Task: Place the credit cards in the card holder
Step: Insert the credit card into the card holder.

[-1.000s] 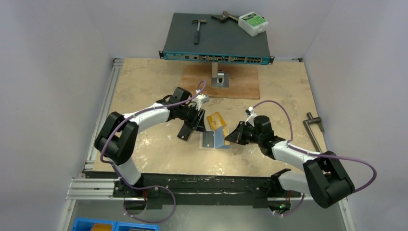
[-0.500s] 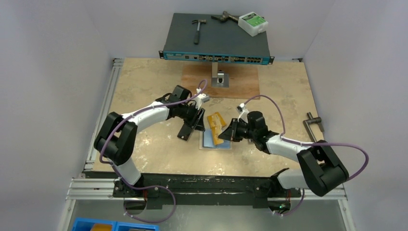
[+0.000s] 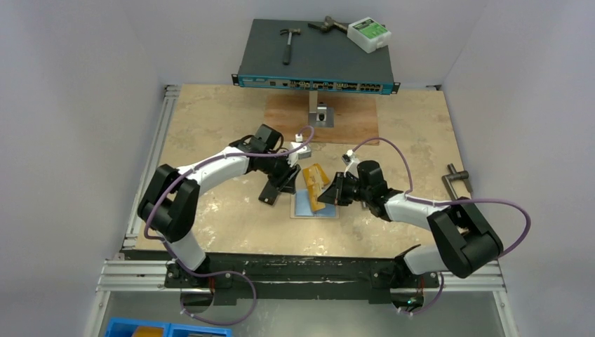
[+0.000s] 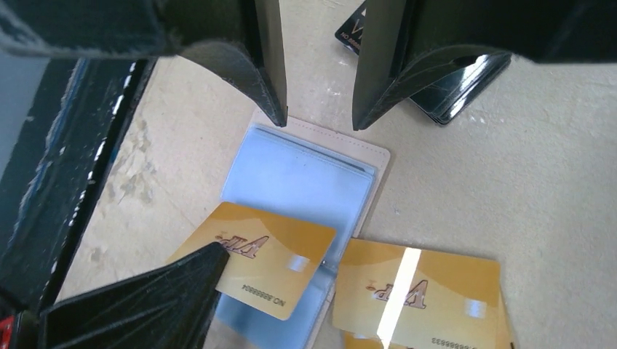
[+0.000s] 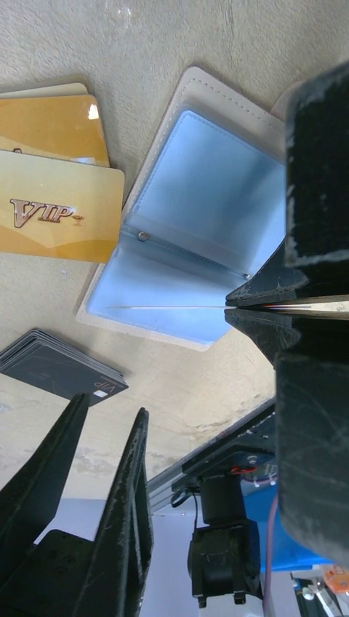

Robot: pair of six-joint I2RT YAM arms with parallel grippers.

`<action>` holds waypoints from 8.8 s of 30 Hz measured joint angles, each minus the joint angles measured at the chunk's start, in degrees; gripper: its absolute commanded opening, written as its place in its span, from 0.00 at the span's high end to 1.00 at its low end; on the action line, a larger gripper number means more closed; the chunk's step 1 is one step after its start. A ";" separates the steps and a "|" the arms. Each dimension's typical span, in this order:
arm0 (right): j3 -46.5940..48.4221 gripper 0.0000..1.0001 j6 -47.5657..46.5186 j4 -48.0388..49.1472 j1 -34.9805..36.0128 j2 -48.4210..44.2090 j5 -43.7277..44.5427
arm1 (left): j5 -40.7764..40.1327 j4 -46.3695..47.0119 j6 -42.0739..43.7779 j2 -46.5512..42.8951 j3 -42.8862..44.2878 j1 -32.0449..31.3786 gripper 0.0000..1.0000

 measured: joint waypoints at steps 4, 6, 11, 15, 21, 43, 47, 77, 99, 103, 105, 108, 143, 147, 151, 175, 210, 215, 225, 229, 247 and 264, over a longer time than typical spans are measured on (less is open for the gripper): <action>0.00 1.00 0.02 0.04 -0.15 1.11 0.13 | -1.46 -0.79 6.38 -0.31 0.02 -2.08 0.60; 0.00 1.00 0.04 -0.02 -0.48 1.92 0.07 | -2.43 -1.14 10.14 -0.66 0.02 -3.34 0.60; -0.26 1.00 0.39 0.24 -2.71 3.23 -0.26 | -4.81 0.48 22.10 -2.54 -1.68 -6.16 0.60; -0.94 1.00 0.92 0.55 -3.43 3.45 -1.07 | -6.32 1.88 32.48 -2.89 -4.02 -8.50 0.60; -0.98 1.00 1.31 1.40 -3.43 4.87 -2.32 | -13.70 5.46 52.33 -2.97 -12.22 -12.50 0.60; -3.21 1.00 3.96 4.42 -5.88 5.55 -5.40 | -20.83 17.70 68.26 -3.93 -18.78 -14.75 0.68; -3.85 1.00 3.98 4.48 -6.03 5.51 -5.60 | -20.72 13.77 66.77 -3.93 -17.33 -15.89 0.70; -5.70 1.00 7.39 10.58 -8.48 5.03 -7.13 | -20.28 8.74 63.76 -3.91 -15.72 -16.52 0.76; -7.08 1.00 9.11 15.76 -8.46 8.28 -7.43 | -19.63 3.85 59.74 -2.51 -12.22 -18.53 0.79; -7.72 1.00 9.25 16.24 -8.46 8.35 -7.74 | -19.63 3.69 59.32 -2.10 -11.96 -19.28 0.80; -7.98 1.00 9.29 16.63 -8.41 8.63 -8.15 | -19.63 3.63 59.30 -1.90 -11.93 -19.50 0.80; -8.20 1.00 9.46 17.11 -8.20 9.27 -8.72 | -19.65 3.63 59.28 -1.79 -11.89 -19.63 0.81; -8.68 1.00 9.03 13.05 -6.38 7.58 -6.80 | -20.09 3.32 58.84 -1.57 -11.67 -20.26 0.87; -7.56 1.00 8.46 12.33 -6.16 8.72 -7.28 | -20.11 3.32 58.84 -1.57 -11.67 -20.26 0.87; -6.88 1.00 7.96 11.47 -6.16 9.03 -7.52 | -20.11 3.32 58.84 -1.57 -11.67 -20.28 0.88; -1.92 0.99 3.67 6.51 -4.22 11.93 -10.08 | -20.52 3.34 58.69 -1.57 -11.67 -20.48 0.89; 8.37 0.49 -1.68 -20.48 9.40 2.93 13.07 | -22.10 8.26 57.11 -1.46 -13.09 -20.52 0.93; 8.90 0.48 -1.66 -20.04 11.15 3.32 13.84 | -22.49 9.68 56.87 -1.49 -13.51 -20.52 0.93; 9.16 0.50 -1.75 -17.51 11.85 5.38 12.20 | -22.64 11.06 56.87 -1.75 -14.25 -20.52 0.94; 9.22 0.50 -2.05 -17.16 11.85 5.55 11.89 | -22.91 11.06 56.87 -1.75 -14.25 -20.52 0.94; 8.46 0.46 -2.51 -18.32 11.85 2.84 11.34 | -22.91 10.93 56.94 -2.54 -15.08 -19.74 0.95; 10.03 0.51 -3.02 -19.58 12.39 4.37 11.43 | -22.88 10.91 56.94 -2.54 -15.10 -19.71 0.95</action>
